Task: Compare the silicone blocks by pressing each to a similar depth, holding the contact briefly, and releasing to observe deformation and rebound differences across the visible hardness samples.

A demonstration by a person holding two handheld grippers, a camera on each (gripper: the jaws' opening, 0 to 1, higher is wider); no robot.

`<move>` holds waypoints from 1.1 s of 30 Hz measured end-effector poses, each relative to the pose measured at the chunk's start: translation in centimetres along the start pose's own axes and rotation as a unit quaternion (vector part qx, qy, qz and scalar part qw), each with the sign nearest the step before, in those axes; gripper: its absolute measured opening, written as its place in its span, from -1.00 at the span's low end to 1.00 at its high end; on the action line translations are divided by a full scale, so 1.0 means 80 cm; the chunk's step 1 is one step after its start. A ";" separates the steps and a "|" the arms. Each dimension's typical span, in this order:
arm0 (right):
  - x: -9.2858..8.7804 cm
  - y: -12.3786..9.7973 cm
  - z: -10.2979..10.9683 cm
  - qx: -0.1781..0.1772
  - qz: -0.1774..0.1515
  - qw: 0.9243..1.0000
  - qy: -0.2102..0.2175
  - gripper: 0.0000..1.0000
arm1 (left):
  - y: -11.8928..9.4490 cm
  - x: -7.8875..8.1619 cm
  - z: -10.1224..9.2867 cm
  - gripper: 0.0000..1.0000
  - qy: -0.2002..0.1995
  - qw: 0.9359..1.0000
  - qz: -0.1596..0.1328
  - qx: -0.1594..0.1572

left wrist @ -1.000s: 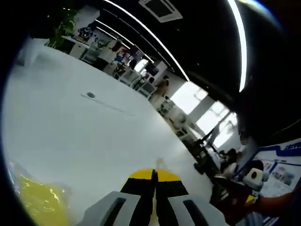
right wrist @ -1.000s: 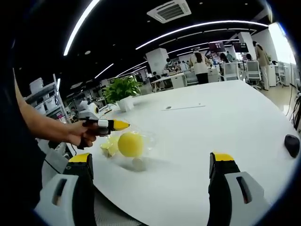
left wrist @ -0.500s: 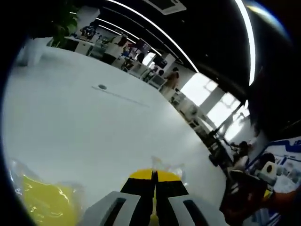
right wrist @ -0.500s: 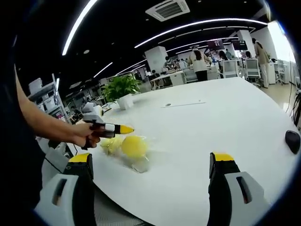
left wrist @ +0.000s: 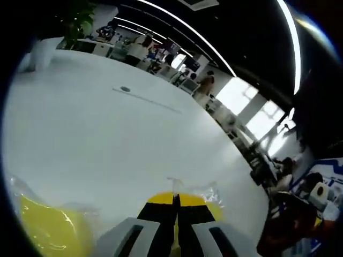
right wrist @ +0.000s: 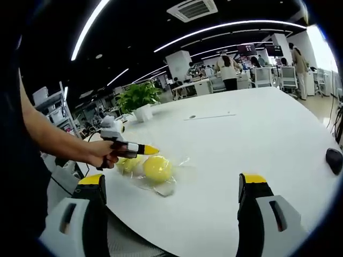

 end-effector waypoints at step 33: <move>-0.005 -0.003 0.002 -0.001 0.000 1.000 0.009 0.93 | 0.010 -0.019 0.033 -0.78 0.071 0.995 0.037 0.063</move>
Point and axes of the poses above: the point that each gripper's makers call its tool centre point, and the gripper's own axes: y roughly forward along the fingers, z roughly to its left, x roughly out of its top, the point moved 1 cm from there along -y, roughly backward along the fingers, and after that the axes turned 6 degrees about y, right-handed, at the moved point
